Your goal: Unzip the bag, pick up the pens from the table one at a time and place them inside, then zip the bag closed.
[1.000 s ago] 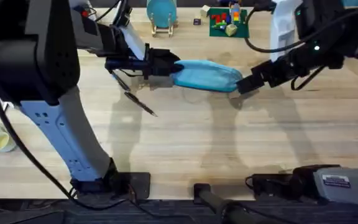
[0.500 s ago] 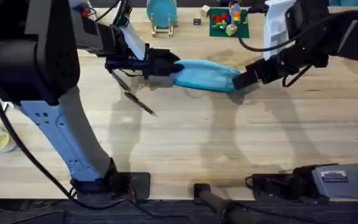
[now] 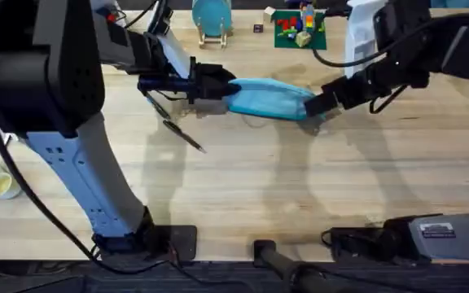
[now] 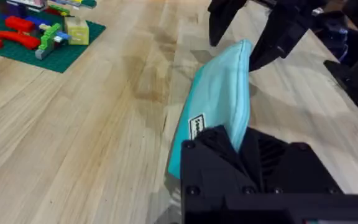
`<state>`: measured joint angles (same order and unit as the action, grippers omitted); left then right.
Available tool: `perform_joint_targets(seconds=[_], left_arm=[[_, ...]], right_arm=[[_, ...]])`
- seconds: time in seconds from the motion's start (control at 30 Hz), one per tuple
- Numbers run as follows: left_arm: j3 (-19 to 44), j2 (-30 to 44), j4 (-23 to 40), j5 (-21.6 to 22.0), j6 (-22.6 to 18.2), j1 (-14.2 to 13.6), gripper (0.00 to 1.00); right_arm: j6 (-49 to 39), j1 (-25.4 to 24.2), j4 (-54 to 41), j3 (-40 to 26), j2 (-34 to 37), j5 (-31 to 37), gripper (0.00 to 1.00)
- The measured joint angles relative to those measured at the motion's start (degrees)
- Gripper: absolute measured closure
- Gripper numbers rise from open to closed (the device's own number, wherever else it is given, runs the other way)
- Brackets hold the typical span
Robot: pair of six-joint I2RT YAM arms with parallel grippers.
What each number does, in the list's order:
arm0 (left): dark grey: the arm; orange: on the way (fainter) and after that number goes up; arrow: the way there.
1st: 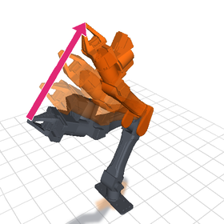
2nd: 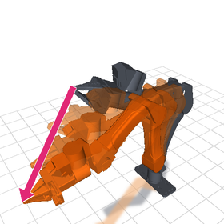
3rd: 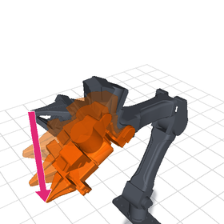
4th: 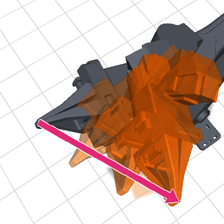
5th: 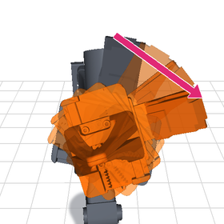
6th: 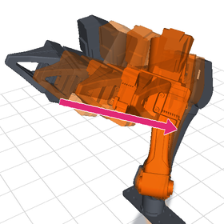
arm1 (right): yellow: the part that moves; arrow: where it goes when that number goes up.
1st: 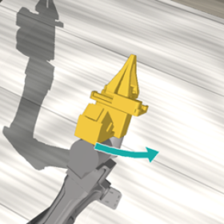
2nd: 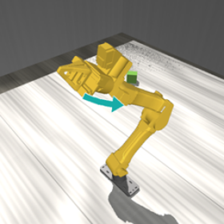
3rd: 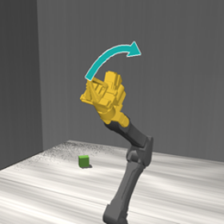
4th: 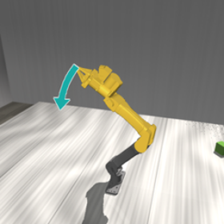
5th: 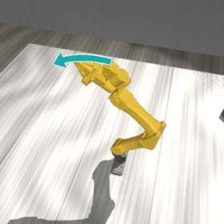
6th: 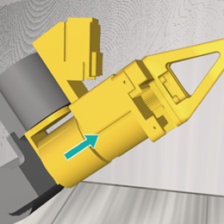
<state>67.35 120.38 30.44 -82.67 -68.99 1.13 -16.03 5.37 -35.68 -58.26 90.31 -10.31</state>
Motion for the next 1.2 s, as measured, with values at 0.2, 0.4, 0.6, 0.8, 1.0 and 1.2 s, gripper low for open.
perform_joint_targets(seconds=[0.2, 0.4, 0.6, 0.8, 1.0, 1.2], left_arm=[[0.0, 0.0, 0.0, 0.0, 0.0, 0.0, 0.958], [0.0, 0.0, 0.0, 0.0, 0.0, 0.0, 0.958], [0.0, 0.0, 0.0, 0.0, 0.0, 0.0, 0.958], [0.0, 0.01, 0.0, 0.0, 0.02, 0.0, 0.958], [0.0, 0.0, 0.0, 0.0, 0.0, 0.0, 0.958], [0.0, 0.0, 0.0, 0.0, 0.0, 0.0, 0.958]], right_arm=[[0.17, 0.0, -0.09, -0.02, 1.84, 0.0, 0.013], [0.2, 0.0, -0.09, -0.04, 1.87, 0.0, 0.184], [0.53, 0.0, -0.11, -0.04, 1.87, -0.02, 0.486], [0.63, 0.09, -0.12, -0.04, 1.86, -0.04, 0.94], [0.61, 0.15, -0.11, -0.07, 1.86, -0.04, 0.969], [0.59, 0.15, -0.11, -0.07, 1.85, -0.04, 0.969]])
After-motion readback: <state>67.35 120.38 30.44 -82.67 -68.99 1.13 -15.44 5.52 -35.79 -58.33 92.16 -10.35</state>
